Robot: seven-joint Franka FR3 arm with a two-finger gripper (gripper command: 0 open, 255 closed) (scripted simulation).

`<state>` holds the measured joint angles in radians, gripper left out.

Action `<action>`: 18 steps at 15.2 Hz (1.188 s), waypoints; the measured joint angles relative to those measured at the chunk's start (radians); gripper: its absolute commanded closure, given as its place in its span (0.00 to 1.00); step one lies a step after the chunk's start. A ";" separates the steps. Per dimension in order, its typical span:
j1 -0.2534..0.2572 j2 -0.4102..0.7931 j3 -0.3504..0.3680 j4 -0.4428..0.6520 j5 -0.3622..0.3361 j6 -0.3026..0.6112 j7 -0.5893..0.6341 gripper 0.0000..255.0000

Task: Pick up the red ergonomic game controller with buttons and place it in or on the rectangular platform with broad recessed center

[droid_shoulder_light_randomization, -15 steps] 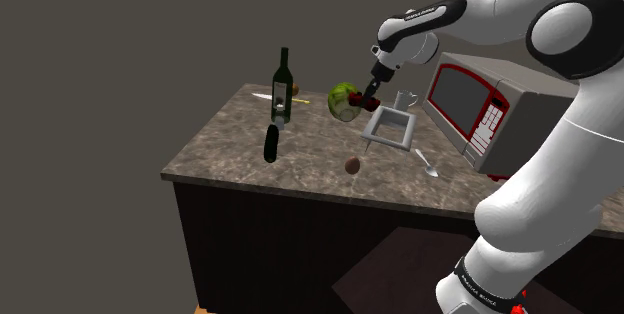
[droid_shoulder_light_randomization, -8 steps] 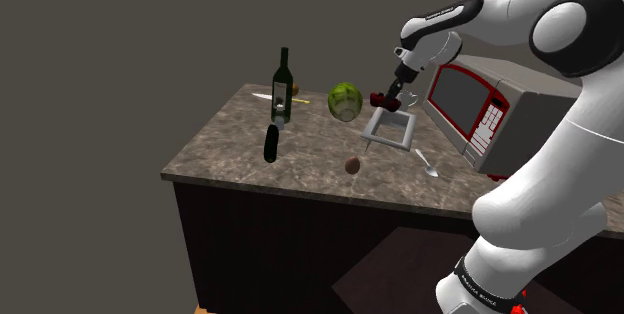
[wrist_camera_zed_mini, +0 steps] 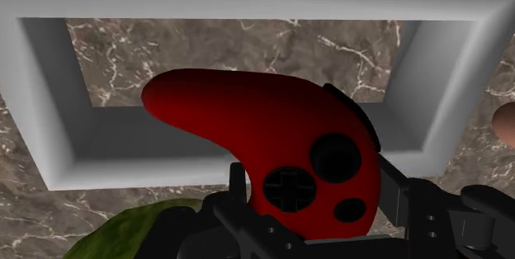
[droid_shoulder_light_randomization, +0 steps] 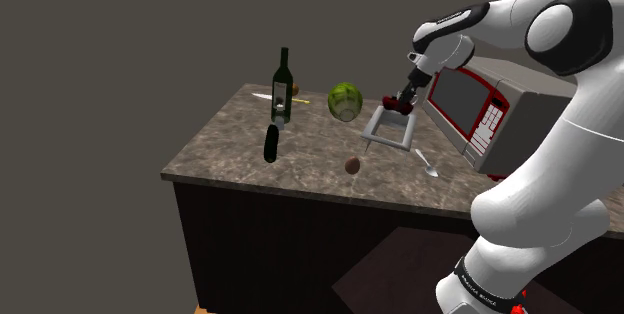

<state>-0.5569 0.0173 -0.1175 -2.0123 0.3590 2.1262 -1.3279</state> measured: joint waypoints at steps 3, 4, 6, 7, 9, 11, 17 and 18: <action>0.000 0.015 0.001 -0.022 0.010 0.034 -0.016 1.00; 0.001 0.021 0.002 -0.030 0.014 0.048 -0.020 1.00; 0.001 0.032 0.002 -0.044 0.023 0.071 -0.032 1.00; 0.001 0.038 0.002 -0.049 0.026 0.080 -0.037 1.00; 0.002 0.047 0.003 -0.067 0.035 0.106 -0.049 1.00; 0.003 0.055 0.005 -0.078 0.042 0.125 -0.057 1.00; 0.002 0.061 0.005 -0.081 0.046 0.135 -0.062 1.00; 0.002 0.061 0.005 -0.081 0.046 0.135 -0.062 0.00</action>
<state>-0.5548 0.0784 -0.1126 -2.0938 0.4049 2.2607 -1.3900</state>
